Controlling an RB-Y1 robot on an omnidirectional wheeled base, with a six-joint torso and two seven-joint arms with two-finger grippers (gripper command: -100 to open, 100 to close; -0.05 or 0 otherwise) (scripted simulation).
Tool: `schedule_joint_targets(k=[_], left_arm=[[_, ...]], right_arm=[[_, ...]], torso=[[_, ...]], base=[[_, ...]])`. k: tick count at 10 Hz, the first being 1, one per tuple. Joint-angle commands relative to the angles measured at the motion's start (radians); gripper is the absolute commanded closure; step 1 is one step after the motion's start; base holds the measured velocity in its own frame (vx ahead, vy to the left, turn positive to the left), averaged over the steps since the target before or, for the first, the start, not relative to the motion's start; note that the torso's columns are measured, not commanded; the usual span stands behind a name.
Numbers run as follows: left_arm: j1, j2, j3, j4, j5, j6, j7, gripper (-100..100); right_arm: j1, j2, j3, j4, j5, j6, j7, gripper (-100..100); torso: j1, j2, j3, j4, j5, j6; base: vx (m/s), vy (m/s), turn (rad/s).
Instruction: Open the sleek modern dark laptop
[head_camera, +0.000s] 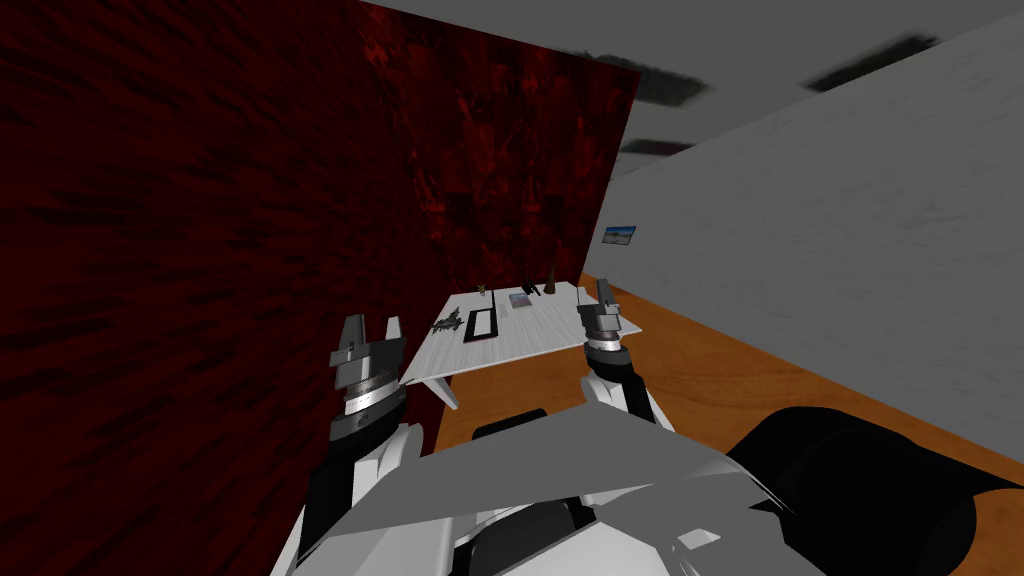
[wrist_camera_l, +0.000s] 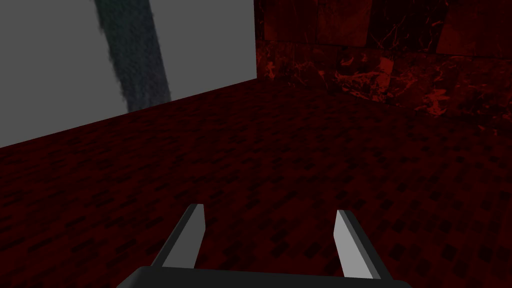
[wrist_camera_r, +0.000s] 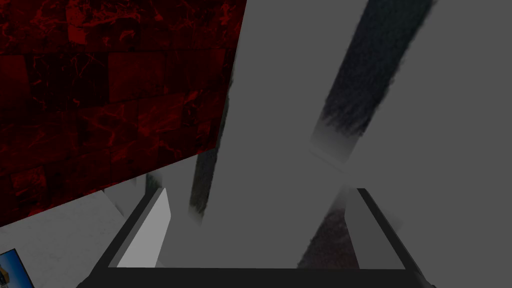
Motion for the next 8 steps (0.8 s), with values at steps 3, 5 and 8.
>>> schedule_joint_targets(k=[3, 5, 8], left_arm=[[0.0, 0.0, 0.0, 0.0, 0.0, 0.0, 0.0, 0], [0.0, 0.0, 0.0, 0.0, 0.0, 0.0, 0.0, 0], [0.0, 0.0, 0.0, 0.0, 0.0, 0.0, 0.0, 0]], right_arm=[[0.0, 0.0, 0.0, 0.0, 0.0, 0.0, 0.0, 0], [0.0, 0.0, 0.0, 0.0, 0.0, 0.0, 0.0, 0], [0.0, 0.0, 0.0, 0.0, 0.0, 0.0, 0.0, 0]], torso=[[0.0, 0.175, -0.351, 0.176, 0.0, 0.0], [0.0, 0.322, -0.644, 0.322, 0.0, 0.0], [0.0, 0.544, -1.087, 0.544, 0.0, 0.0]], base=[[0.0, 0.0, 0.0], [0.0, 0.0, 0.0], [0.0, 0.0, 0.0]])
